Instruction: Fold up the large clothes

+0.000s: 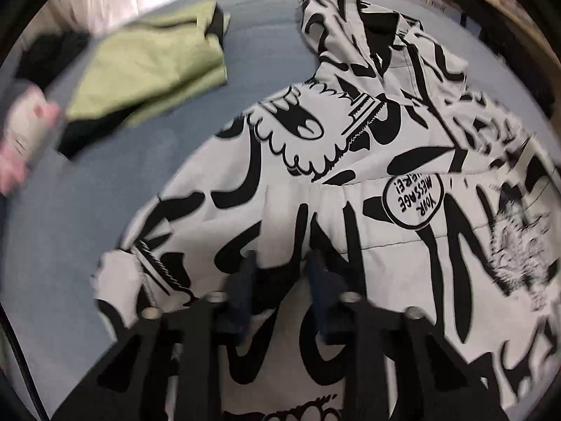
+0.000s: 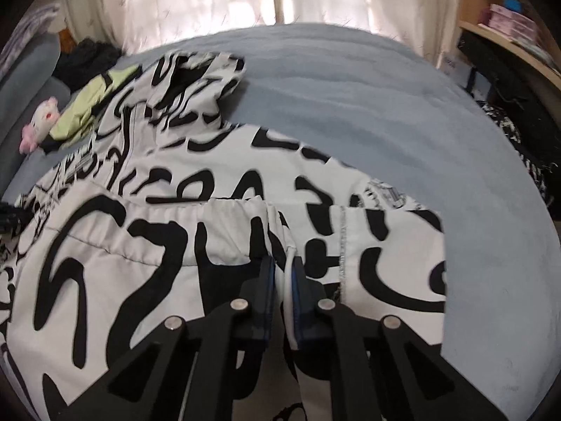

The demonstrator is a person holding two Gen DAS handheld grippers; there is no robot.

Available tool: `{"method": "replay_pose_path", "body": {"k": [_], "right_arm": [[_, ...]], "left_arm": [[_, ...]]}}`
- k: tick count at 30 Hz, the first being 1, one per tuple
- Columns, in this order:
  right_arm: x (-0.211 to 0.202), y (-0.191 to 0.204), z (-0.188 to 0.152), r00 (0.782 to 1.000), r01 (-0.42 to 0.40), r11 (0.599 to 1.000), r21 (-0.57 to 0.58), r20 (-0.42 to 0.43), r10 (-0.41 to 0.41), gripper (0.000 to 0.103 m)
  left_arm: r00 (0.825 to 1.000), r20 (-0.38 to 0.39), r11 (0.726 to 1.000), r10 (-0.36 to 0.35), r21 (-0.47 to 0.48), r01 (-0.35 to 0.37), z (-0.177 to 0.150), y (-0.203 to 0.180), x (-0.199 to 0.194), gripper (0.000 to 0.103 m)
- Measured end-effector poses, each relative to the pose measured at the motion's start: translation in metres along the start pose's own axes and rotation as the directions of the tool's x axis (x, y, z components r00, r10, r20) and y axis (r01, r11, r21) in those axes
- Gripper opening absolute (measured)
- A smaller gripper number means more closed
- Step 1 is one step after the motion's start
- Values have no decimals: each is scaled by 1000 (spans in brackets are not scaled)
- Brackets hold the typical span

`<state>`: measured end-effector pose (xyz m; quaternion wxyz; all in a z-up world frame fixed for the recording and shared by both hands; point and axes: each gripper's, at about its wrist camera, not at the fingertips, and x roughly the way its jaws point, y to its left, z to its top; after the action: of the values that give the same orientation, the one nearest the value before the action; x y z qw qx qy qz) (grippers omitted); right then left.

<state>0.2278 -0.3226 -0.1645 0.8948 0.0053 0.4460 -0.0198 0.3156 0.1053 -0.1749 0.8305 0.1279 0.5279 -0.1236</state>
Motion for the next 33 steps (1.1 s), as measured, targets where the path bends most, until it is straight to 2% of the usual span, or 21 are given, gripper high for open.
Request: {"method": "replay_pose_path", "body": {"k": [2,5,8,12,13,16,19,23,25,29,30,31,33], "right_arm": [[-11,-3,-1,999,9,999,31,36,-10,6],[-32,-6,1,993,19,997,71,112,-27,6],[-48,-5,8,983,26,996,87,176,-41,6],[-57,-1,29,967,39,994,106,248,-65,6],[-58,-1,35,963,43,993,111,261,-71,6],[-45,0,58,955,47,989,140,282,-85,6],[-15,4,70,959,103,983,151,248,-139,6],[60,-4,66,983,168,973,157,53,-178,6],[71,-6,58,983,166,973,159,55,-176,6],[70,-9,60,979,171,972,158,83,-186,5],[71,-10,61,970,210,966,153,88,-225,3],[73,-12,63,954,274,949,158,78,-289,0],[80,-37,64,959,262,930,257,34,-280,0]], "left_arm": [[992,42,992,118,35,-119,-6,-16,-10,7],[972,114,978,207,-13,-207,-12,-19,-32,6],[955,187,972,229,-93,-215,-10,-11,-62,6],[931,242,954,275,-189,-233,3,2,-88,6],[921,255,945,293,-226,-238,9,8,-92,6],[909,252,925,331,-277,-261,22,19,-83,6],[912,206,909,354,-304,-284,31,26,-52,6],[926,90,892,366,-318,-321,27,35,13,6],[925,92,890,370,-322,-324,21,34,28,6],[906,131,885,403,-306,-350,22,29,31,6],[901,144,881,409,-319,-349,24,32,28,6],[900,155,879,409,-333,-342,25,36,27,6],[908,144,875,393,-364,-321,25,44,30,8]]}}
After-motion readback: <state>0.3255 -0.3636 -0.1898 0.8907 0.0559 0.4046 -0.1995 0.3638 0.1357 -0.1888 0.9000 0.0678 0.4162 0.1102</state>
